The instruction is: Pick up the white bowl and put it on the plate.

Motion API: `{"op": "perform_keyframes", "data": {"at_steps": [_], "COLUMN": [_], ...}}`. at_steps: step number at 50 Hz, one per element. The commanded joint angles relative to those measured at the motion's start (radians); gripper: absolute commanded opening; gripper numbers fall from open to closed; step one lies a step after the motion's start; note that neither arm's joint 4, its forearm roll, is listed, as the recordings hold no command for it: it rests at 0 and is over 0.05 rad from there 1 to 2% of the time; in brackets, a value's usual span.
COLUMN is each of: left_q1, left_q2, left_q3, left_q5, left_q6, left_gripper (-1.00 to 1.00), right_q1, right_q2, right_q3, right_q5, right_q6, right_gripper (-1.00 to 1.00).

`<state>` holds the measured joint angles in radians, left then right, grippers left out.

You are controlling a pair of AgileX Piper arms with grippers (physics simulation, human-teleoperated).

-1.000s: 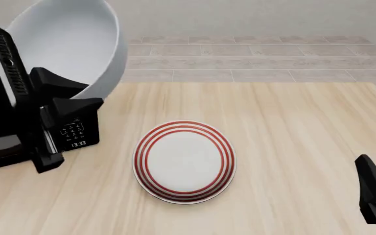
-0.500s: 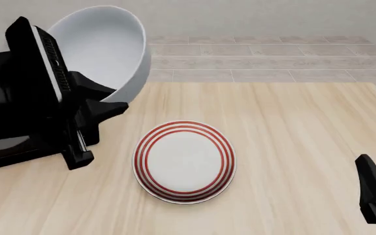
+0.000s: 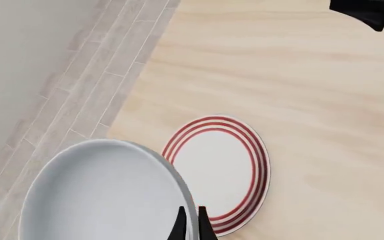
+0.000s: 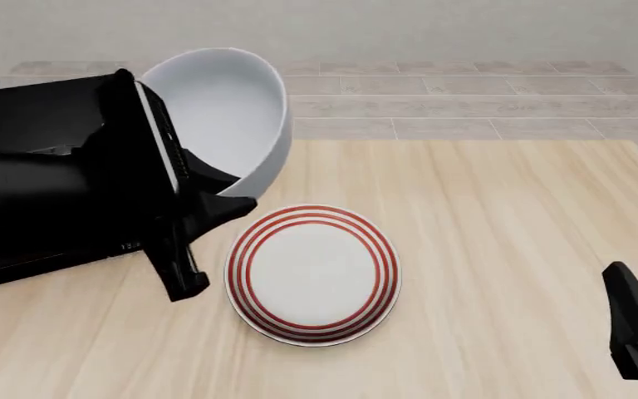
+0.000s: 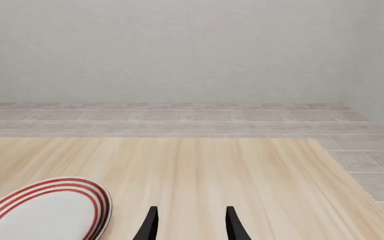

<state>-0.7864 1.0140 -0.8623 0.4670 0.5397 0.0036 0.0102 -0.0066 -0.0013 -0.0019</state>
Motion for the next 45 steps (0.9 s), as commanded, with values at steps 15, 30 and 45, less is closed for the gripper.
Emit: {"op": "perform_keyframes", "data": {"at_steps": [15,30,45], "left_q1": [-0.042,-0.064,-0.099], "left_q2": [0.079,0.105,0.134], "left_q3": [0.024,0.05,0.052], "left_q5": [-0.075,-0.114,-0.141], "left_q6": [-0.033,-0.05,-0.077], "left_gripper": [-1.0,-1.0,-1.0], "right_q1": [0.0,0.0,0.0], "right_q2": [0.001,0.001,0.001], "right_q3": [0.0,0.0,0.0], "right_q5": [-0.001,-0.001,-0.001], "right_q6": [0.0,0.0,0.0], "right_gripper": [1.0,1.0,1.0]}}
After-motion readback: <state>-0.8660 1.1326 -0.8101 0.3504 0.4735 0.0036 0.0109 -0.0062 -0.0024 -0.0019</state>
